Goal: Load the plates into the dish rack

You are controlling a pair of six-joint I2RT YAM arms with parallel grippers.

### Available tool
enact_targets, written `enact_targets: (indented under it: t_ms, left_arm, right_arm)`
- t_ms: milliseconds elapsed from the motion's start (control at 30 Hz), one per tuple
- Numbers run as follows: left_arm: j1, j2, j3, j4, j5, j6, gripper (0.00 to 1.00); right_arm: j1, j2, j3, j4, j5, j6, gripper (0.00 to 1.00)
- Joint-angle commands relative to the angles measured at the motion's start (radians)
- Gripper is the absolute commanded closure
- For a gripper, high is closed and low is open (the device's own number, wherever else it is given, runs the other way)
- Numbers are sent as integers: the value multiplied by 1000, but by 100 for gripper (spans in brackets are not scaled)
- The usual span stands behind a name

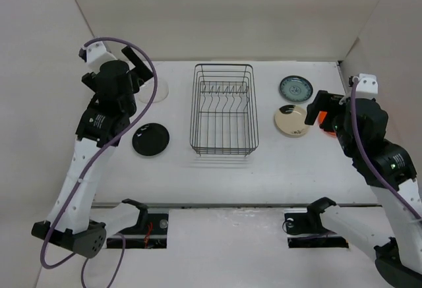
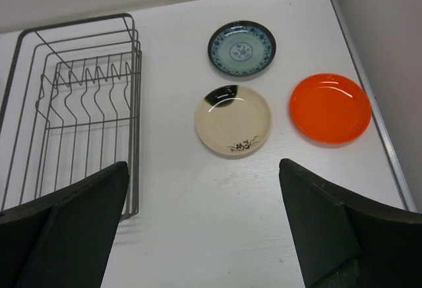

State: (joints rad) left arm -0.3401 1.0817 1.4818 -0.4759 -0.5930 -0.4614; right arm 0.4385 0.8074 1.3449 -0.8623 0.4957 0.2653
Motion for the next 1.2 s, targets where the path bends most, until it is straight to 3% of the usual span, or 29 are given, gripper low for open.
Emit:
enact_targets:
  t_ms: [0, 300, 367, 467, 700, 800, 967, 1167]
  left_arm:
    - [-4, 14, 26, 5, -19, 4, 0]
    - [-4, 32, 35, -4, -19, 4, 0]
    - [-4, 43, 35, -4, -28, 4, 0]
    - [-4, 79, 35, -4, -19, 4, 0]
    - [-4, 135, -25, 74, 131, 30, 0]
    - [-4, 170, -25, 83, 177, 39, 0]
    - [-4, 181, -35, 92, 220, 40, 0]
    - [-4, 170, -44, 102, 260, 40, 0]
  right_arm:
    - [17, 9, 16, -9, 35, -5, 0]
    - [6, 18, -4, 19, 58, 14, 0]
    - [-29, 33, -26, 57, -23, 14, 0]
    - [-147, 142, -36, 103, -242, 14, 0]
    - [-438, 383, -76, 446, -561, -8, 0]
    - [-568, 571, -46, 552, -716, -21, 4]
    - [-641, 820, 19, 661, -755, 0, 7]
    - [-713, 1063, 247, 585, -816, -11, 10]
